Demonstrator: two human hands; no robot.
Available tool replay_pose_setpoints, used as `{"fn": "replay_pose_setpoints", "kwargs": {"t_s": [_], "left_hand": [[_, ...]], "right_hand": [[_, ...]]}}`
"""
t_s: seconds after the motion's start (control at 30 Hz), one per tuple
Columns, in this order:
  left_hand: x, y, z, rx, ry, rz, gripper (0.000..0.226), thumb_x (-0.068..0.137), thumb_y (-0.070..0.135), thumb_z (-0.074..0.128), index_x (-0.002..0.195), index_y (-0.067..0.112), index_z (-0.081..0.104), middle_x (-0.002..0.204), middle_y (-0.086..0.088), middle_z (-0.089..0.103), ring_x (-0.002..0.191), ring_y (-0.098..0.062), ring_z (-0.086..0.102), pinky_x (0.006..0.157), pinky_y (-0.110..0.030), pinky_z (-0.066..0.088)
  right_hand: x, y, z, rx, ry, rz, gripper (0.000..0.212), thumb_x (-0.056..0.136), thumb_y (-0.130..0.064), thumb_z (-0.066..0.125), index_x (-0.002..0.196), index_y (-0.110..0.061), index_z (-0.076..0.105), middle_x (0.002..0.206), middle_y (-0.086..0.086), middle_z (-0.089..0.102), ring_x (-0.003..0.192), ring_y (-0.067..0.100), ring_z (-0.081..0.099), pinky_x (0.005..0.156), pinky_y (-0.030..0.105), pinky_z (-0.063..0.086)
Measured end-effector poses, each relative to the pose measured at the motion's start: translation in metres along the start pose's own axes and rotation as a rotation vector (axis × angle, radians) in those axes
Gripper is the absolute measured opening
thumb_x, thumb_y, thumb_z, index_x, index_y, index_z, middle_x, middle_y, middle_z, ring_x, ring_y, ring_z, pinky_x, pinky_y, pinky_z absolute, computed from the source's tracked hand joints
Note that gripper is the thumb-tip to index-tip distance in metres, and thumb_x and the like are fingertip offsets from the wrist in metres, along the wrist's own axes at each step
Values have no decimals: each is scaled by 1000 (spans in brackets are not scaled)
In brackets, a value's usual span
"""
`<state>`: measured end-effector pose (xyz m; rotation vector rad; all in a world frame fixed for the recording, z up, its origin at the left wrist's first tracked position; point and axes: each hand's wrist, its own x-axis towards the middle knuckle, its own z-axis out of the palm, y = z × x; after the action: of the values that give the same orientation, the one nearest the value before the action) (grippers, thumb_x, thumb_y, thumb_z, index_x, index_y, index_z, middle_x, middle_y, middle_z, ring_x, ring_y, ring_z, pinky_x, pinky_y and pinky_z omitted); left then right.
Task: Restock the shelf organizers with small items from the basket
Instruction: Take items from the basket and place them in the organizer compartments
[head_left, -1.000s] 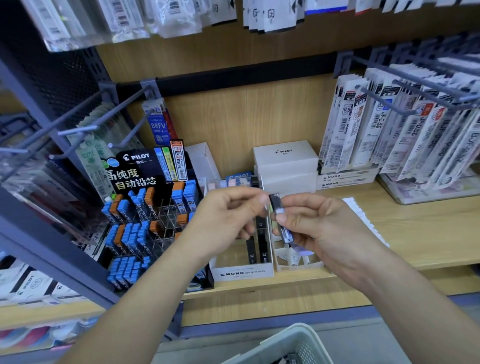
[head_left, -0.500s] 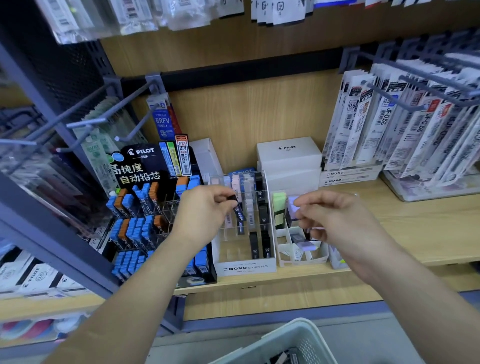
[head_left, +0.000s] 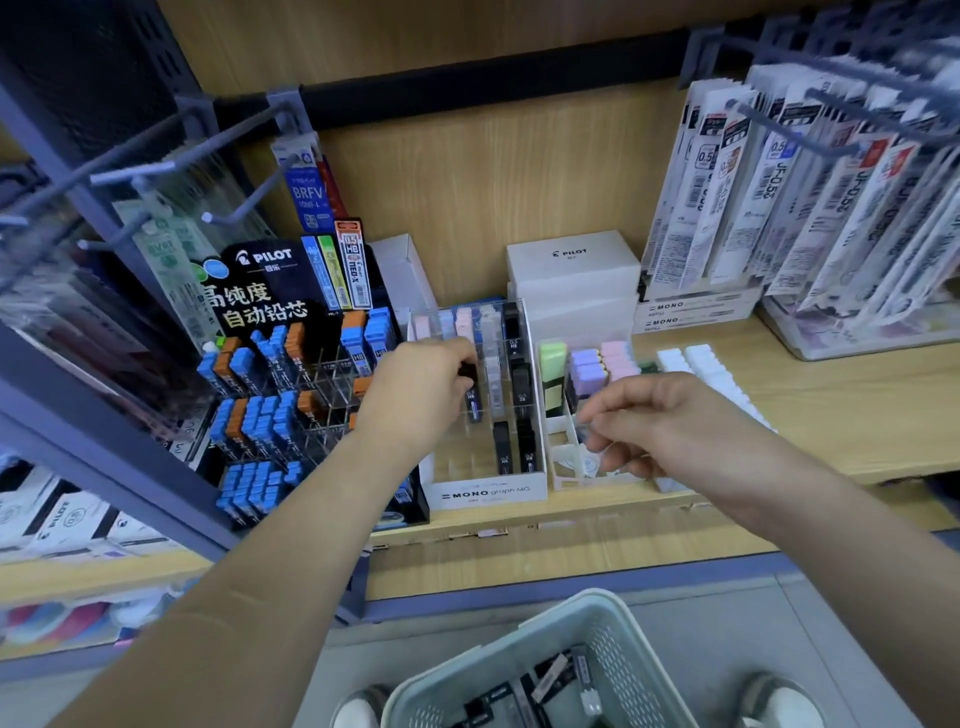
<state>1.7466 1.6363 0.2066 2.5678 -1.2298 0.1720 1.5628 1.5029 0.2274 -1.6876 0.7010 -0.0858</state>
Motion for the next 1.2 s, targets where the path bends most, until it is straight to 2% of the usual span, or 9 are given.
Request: {"fn": "replay_pose_setpoints", "kwargs": {"t_s": [0.23,0.4,0.57,0.67,0.8,0.9,1.0,1.1,1.2], "left_hand": [[-14,6,-21,-13,121,62,21,93,14,53,107,13,69,99,-8,66,91,-27,60,82,-41,50],[-59,41,-33,-146,13,197,17,89,17,57,97,17,72,84,1,71,80,-20,63,79,-33,51],[-111,55,25,-54,-370,273,22,89,19,49,96,20,70,86,0,71,81,-23,61,74,-36,51],[-148,34,94,-45,-669,130,22,88,15,48,90,18,70,90,-2,69,86,-26,62,72,-32,50],[-214,-11,194,-112,-990,-109,28,90,16,46,64,16,54,68,-5,56,66,-25,54,61,-31,42],[-257,-15,241,-199,-1107,-226,19,87,8,50,71,7,60,72,-10,55,72,-24,56,61,-27,37],[-284,-2,273,-260,-1159,-271,28,95,24,50,103,0,61,105,-18,62,97,-28,59,68,-27,38],[-294,7,296,-289,-1112,-278,56,91,47,53,126,3,49,127,-20,53,113,-30,53,83,-30,42],[-292,11,306,-229,-1057,-248,61,86,51,59,124,4,49,124,-18,53,113,-31,53,87,-33,43]], "right_hand": [[-14,29,-11,-207,-19,31,18,94,-6,54,86,-13,68,73,3,70,59,12,62,57,20,45],[-33,61,-2,-397,-116,46,15,91,-3,55,86,-12,67,74,6,69,59,14,62,59,28,47],[-47,126,27,-467,-244,177,13,88,0,57,93,-7,67,78,7,68,64,19,64,58,26,48],[-40,177,60,-492,-265,250,15,92,-5,53,99,-10,66,85,7,63,72,22,56,62,26,44],[-22,241,103,-627,-392,275,30,94,-14,53,122,-15,64,123,-2,57,107,20,57,83,26,45],[-3,283,124,-616,-423,375,32,96,-18,51,127,-16,60,136,4,52,107,23,57,88,31,49],[12,321,129,-675,-448,421,40,98,-24,49,137,-18,49,143,8,47,96,23,57,77,31,47],[19,352,129,-756,-503,403,48,96,-25,51,143,-15,41,145,14,45,115,28,56,84,28,43],[15,371,134,-804,-597,387,54,94,-27,57,143,-17,40,146,15,42,124,28,50,96,26,39]]}}
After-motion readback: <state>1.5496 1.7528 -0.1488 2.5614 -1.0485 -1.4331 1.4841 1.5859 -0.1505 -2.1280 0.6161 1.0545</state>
